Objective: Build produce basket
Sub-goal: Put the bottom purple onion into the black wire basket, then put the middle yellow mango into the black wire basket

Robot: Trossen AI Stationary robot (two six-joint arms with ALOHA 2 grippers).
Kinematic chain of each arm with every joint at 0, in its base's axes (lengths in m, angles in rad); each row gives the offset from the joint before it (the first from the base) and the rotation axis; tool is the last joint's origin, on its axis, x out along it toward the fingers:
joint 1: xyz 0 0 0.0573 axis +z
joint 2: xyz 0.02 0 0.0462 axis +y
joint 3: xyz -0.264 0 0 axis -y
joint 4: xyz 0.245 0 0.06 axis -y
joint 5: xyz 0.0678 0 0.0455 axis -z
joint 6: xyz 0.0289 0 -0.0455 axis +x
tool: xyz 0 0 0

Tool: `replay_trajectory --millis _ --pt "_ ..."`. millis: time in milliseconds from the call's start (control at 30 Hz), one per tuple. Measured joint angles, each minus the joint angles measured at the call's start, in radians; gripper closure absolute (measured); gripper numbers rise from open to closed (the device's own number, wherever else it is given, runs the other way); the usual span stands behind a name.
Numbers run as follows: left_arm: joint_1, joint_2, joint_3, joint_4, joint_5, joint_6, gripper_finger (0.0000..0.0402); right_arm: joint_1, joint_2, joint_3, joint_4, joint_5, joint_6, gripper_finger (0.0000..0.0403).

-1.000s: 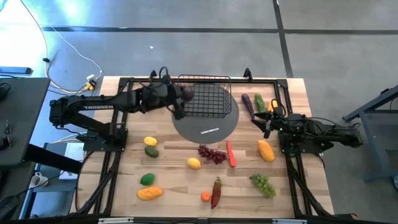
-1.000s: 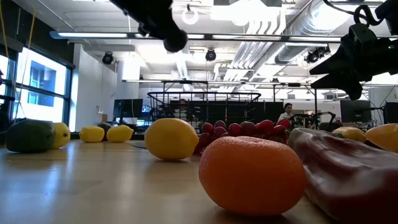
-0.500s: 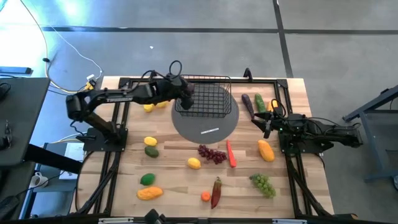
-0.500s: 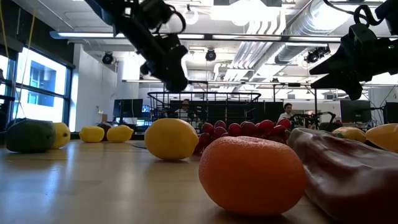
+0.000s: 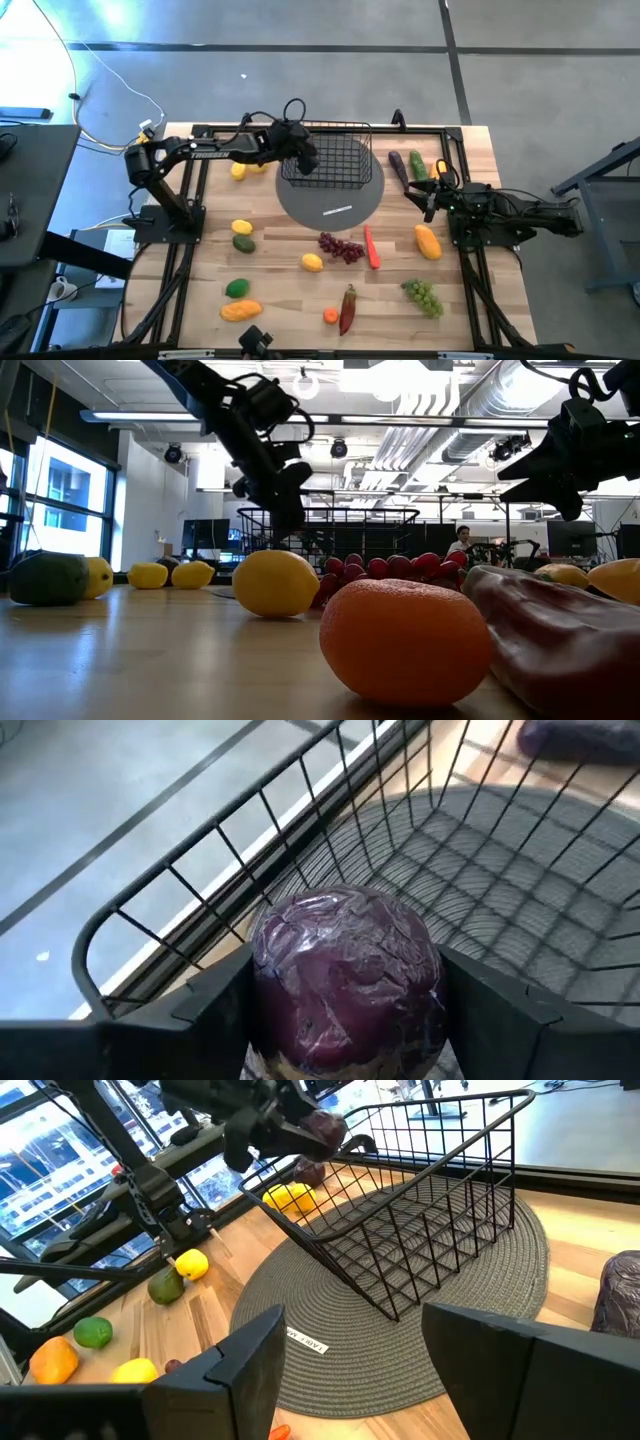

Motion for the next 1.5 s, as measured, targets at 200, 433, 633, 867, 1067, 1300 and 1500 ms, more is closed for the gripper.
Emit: replay_trajectory --millis 200,433,633,867,1067,1300,1500 --pt "0.030 0.055 0.075 -0.114 -0.011 0.019 0.0145 0.000 0.000 0.000 0.000 0.000 0.000 0.0186" --pt "0.072 0.074 0.088 -0.152 0.026 0.045 0.0144 0.000 0.000 0.000 0.000 0.000 0.000 0.0186" --pt "0.087 0.085 0.088 -0.150 0.099 0.041 0.0142 0.000 0.000 0.000 0.000 0.000 0.000 0.0186" --pt "0.088 0.085 0.088 -0.150 0.097 0.037 0.0105 0.000 0.000 0.000 0.000 0.000 0.000 0.0186" --pt "0.089 0.085 0.088 -0.141 0.092 0.037 0.0072 0.000 0.000 0.000 0.000 0.000 0.000 0.0186" --pt "0.089 0.082 0.088 -0.141 0.109 0.037 0.0056 0.000 0.000 0.000 0.000 0.000 0.000 0.0186" --pt "0.078 0.025 0.088 -0.154 0.156 0.073 0.0056 0.000 0.000 0.000 0.000 0.000 0.000 0.0186"
